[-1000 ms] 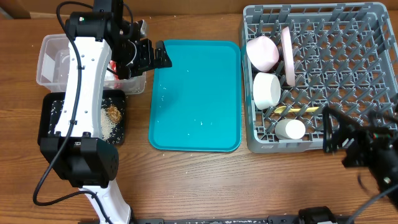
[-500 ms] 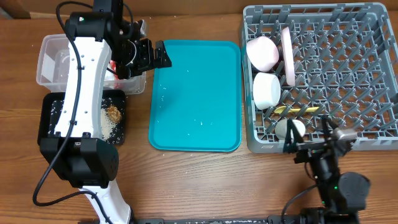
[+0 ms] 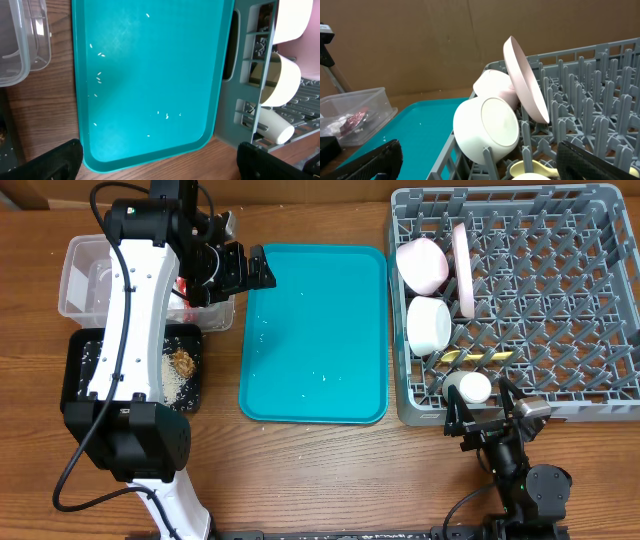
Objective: Sort waste into correct bins and load items into the dishwasher
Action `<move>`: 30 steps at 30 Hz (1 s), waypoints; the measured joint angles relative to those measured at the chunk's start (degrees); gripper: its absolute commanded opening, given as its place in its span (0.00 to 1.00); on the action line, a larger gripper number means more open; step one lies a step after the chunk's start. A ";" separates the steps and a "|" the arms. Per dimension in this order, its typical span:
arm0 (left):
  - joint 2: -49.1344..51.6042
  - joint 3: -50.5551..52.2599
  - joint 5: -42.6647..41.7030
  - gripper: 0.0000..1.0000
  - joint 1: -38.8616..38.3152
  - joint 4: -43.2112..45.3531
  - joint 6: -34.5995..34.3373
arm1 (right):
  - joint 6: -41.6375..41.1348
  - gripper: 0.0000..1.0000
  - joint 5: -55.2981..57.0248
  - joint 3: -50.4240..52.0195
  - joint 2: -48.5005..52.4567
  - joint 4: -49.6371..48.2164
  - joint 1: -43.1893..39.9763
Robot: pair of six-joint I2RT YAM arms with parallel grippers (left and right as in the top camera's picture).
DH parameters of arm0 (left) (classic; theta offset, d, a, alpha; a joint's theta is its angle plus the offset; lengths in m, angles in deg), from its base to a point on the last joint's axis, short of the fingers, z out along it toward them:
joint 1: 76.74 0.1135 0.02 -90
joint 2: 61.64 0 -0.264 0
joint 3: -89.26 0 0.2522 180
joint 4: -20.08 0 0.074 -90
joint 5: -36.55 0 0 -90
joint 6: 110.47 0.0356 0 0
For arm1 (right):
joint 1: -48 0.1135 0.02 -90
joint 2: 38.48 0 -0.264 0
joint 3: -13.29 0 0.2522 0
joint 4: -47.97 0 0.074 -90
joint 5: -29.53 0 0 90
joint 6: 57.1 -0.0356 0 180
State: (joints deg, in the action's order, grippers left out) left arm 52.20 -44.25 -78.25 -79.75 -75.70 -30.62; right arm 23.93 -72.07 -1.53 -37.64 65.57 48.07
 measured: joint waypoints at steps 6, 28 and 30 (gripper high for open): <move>0.00 0.00 0.00 1.00 0.00 0.00 0.00 | 0.00 1.00 -0.02 0.00 0.00 0.04 0.00; -34.53 24.83 5.29 1.00 -2.89 35.30 10.16 | 0.00 1.00 0.00 0.00 0.00 0.02 0.00; -42.84 34.86 5.25 1.00 -2.78 41.42 11.87 | 0.00 1.00 -0.02 0.00 -0.04 -0.02 0.00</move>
State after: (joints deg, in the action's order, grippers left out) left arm 9.36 -9.39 -73.00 -82.52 -34.28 -18.76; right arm 23.93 -72.09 -1.53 -37.68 65.54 48.07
